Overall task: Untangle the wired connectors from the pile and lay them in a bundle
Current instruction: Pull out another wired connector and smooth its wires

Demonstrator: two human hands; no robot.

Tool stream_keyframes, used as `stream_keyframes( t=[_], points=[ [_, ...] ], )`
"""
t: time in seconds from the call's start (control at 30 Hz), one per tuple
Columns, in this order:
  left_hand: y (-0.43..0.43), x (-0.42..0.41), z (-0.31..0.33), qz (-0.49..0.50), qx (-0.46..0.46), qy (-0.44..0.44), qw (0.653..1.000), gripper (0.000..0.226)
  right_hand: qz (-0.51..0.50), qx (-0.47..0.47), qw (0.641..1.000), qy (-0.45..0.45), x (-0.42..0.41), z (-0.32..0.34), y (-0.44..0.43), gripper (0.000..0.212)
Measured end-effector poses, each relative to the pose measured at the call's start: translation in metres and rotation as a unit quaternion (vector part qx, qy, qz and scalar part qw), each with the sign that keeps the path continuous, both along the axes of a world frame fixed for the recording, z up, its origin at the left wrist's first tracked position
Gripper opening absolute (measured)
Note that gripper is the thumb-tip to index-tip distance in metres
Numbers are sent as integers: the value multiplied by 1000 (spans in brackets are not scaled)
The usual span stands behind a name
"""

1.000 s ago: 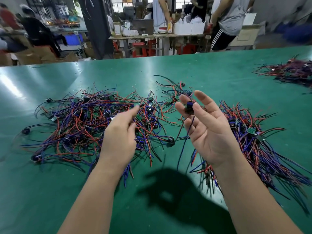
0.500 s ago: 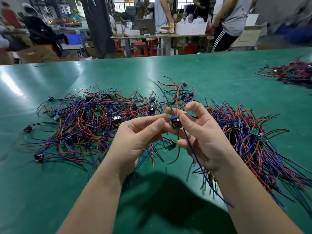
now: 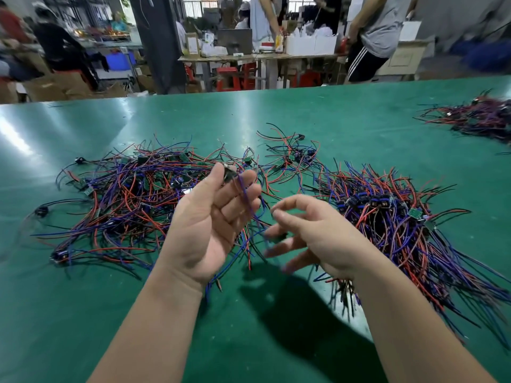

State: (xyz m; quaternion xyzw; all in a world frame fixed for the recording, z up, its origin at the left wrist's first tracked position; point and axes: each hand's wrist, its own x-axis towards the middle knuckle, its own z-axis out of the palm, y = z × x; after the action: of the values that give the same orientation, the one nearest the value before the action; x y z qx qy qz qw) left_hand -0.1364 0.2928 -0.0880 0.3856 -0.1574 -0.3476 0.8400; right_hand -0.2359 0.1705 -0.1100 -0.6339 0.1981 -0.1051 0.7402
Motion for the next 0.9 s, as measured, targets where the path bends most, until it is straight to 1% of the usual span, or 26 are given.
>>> stream_keyframes(
  t=[0.03, 0.07, 0.13, 0.17, 0.23, 0.27, 0.33, 0.4, 0.47, 0.53, 0.6, 0.67, 0.73, 0.8, 0.9],
  points=[
    [2, 0, 2, -7, 19, 5, 1000, 25, 11, -17, 1000, 11, 0, -1, 0, 13],
    [4, -1, 3, -21, 51, -5, 998, 24, 6, -31, 1000, 4, 1, -1, 1, 20],
    [5, -5, 1, -81, 125, -57, 987, 22, -23, -28, 999, -38, 3, 0, -1, 35],
    [4, -8, -2, -121, 155, -89, 976, 22, -26, -11, 998, -62, 3, 1, -2, 39],
    [2, -14, -7, -180, 195, -144, 954, 22, 8, 31, 995, -92, 1, 4, -4, 37],
    [1, -16, -10, -191, 207, -162, 946, 23, 31, 43, 995, -90, 0, 4, -5, 34],
    [-1, -17, -15, -188, 221, -192, 938, 28, 51, 53, 996, -52, -3, 3, -9, 27],
    [-2, -16, -17, -168, 226, -221, 934, 30, 45, 53, 998, 8, -6, 3, -14, 24],
    [-2, -15, -19, -141, 227, -252, 930, 27, 57, 34, 996, 59, -8, 3, -17, 28],
    [-1, -13, -19, -123, 224, -275, 927, 26, 81, 29, 994, 72, -8, 3, -17, 34],
    [0, -12, -19, -122, 222, -282, 925, 28, 89, 46, 994, 37, -7, 2, -16, 33],
    [0, -11, -18, -134, 223, -278, 924, 30, 74, 72, 995, -6, -6, 1, -18, 28],
    [0, -13, -18, -150, 227, -276, 922, 30, 55, 96, 994, -25, -6, 2, -20, 25],
    [-2, -15, -18, -158, 230, -268, 922, 25, 25, 94, 995, -28, -6, 2, -21, 25],
    [-1, -15, -18, -155, 236, -242, 928, 20, -47, 65, 996, -35, -5, 3, -19, 26]
  ],
)
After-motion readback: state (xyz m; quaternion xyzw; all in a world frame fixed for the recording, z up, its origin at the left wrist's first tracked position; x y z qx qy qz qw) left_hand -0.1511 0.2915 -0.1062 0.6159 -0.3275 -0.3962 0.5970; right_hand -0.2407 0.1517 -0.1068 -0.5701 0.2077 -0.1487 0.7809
